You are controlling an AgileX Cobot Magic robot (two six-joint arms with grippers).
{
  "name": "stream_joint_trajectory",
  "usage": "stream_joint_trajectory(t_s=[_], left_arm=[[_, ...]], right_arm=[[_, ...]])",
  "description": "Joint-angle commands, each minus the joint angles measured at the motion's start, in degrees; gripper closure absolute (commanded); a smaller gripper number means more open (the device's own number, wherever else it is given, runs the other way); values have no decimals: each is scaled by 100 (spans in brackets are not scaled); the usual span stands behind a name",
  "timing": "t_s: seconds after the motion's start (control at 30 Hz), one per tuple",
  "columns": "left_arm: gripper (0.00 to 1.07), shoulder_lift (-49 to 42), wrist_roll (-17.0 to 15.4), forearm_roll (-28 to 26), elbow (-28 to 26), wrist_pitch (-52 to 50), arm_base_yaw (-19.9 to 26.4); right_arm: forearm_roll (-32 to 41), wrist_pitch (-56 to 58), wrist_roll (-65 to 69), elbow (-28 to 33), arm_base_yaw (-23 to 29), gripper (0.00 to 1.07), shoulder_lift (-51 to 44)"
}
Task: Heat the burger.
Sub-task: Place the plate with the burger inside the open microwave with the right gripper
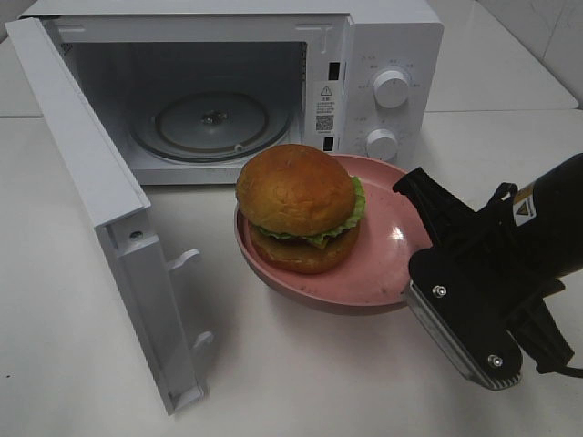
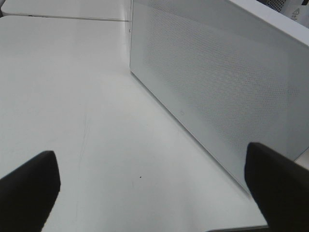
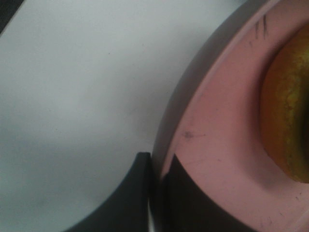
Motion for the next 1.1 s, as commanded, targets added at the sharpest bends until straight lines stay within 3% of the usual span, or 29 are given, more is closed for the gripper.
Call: stream_joint_trajectory(t_s=[0.03, 0.37, 0.93, 1.1], left_arm=[[10, -143, 6, -11, 29, -57, -23], [10, -143, 6, -11, 29, -57, -23], [10, -143, 6, -11, 29, -57, -23], [10, -143, 6, -11, 29, -57, -23]], right_arm=[[327, -344, -361, -34, -109, 107, -40], [367, -218, -241, -435, 40, 107, 166], [321, -97, -223, -1707, 218, 107, 1404], [269, 160, -149, -2326, 218, 107, 1908]])
